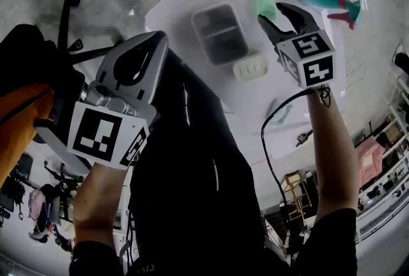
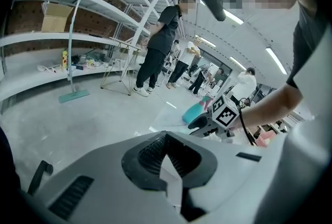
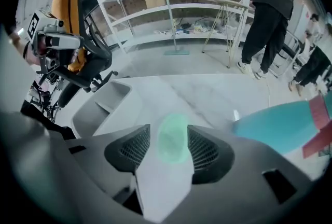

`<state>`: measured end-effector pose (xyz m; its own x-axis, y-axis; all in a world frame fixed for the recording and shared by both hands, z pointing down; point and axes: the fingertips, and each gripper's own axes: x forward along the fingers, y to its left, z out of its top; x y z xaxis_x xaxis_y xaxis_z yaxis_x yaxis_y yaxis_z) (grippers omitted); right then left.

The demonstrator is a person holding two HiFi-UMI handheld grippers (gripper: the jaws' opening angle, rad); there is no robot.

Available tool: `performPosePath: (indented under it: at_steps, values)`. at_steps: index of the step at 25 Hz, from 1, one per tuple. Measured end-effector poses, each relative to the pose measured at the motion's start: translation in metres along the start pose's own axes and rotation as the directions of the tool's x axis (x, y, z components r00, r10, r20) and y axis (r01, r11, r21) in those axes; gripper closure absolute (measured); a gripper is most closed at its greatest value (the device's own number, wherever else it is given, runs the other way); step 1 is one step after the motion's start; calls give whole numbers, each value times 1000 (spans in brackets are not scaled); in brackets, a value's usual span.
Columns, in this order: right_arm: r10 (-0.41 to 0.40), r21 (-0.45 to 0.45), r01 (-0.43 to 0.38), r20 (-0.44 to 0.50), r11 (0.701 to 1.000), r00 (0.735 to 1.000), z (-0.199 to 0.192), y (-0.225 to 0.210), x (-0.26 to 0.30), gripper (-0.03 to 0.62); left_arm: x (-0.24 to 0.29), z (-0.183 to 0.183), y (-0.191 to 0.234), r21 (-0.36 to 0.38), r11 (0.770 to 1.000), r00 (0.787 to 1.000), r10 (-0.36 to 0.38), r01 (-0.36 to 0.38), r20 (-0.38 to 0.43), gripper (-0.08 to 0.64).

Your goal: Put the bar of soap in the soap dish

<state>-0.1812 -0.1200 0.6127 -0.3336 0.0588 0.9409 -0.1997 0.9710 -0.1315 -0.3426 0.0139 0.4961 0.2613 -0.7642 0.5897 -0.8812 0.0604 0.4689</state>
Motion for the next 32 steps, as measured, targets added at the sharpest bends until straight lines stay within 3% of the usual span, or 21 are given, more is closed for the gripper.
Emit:
performPosePath:
  at_steps: [2,7,14,19,26,29,32]
  values:
    - [-3,-12,3,-15,1000,1000,1,-2,4,329,-1,-1,1,-5,1000,1000,0,0,0,551]
    - [-1,-35,-2,-76,999,997,-5,0,19,284,-5,-6,5,-9,1000,1000,-2,2,-2,551]
    - [8,70,-4,-57,998,998,-7,-4,30,279,-12,-16,11,-17,1000,1000,0,0,-23,551]
    - [5,89,-1,-49,996,999,-6,-2,26,279,-13,-16,10,-21,1000,1000,-7,7,-24,551]
    - [-17,53,24,-126,998,992,-27,0,37,281,-12,-10,0,-2,1000,999,-31,31,-30,551]
    - [-25,48,32,-128,998,991,-28,-2,37,313,-11,-10,-2,4,999,999,-38,38,-36,551]
    - [21,114,-7,-121,993,992,-31,-2,32,330,-8,-13,-4,0,999,998,-45,45,-45,551]
